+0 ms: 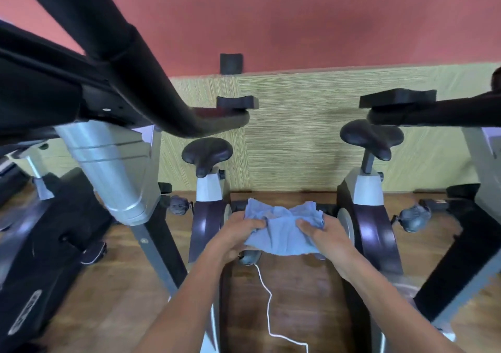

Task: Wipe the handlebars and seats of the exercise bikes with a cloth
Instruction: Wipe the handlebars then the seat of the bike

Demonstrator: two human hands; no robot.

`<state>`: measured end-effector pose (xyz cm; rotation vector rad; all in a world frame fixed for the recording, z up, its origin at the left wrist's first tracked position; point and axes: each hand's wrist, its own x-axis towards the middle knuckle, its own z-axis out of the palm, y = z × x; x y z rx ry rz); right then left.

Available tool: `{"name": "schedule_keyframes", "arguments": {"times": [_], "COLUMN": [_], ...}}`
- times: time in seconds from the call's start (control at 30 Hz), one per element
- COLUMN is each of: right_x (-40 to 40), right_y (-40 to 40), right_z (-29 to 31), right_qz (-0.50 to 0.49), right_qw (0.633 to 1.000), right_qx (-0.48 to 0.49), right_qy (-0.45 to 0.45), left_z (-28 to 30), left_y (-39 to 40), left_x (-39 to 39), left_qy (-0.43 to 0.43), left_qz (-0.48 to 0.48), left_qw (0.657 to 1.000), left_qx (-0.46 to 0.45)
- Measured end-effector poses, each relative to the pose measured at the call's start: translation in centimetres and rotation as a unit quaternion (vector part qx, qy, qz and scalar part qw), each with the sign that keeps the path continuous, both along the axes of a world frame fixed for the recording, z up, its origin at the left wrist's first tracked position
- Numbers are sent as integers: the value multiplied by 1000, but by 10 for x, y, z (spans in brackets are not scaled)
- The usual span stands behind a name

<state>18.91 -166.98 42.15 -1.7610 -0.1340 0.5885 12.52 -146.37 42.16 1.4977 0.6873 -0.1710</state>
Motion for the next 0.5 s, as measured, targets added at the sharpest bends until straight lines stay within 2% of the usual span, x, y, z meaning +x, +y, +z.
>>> {"name": "schedule_keyframes", "arguments": {"times": [0.23, 0.5], "right_x": [76, 175], "right_y": [54, 120], "right_z": [-19, -40], "right_qz": [5, 58], "right_qw": [999, 991], "right_qx": [-32, -106], "right_qy": [23, 55], "left_z": [-8, -12], "left_y": [18, 55], "left_x": [55, 136], "left_qy": [-11, 7], "left_qz": [76, 93], "left_qw": [995, 990], "left_qx": [57, 108]}}
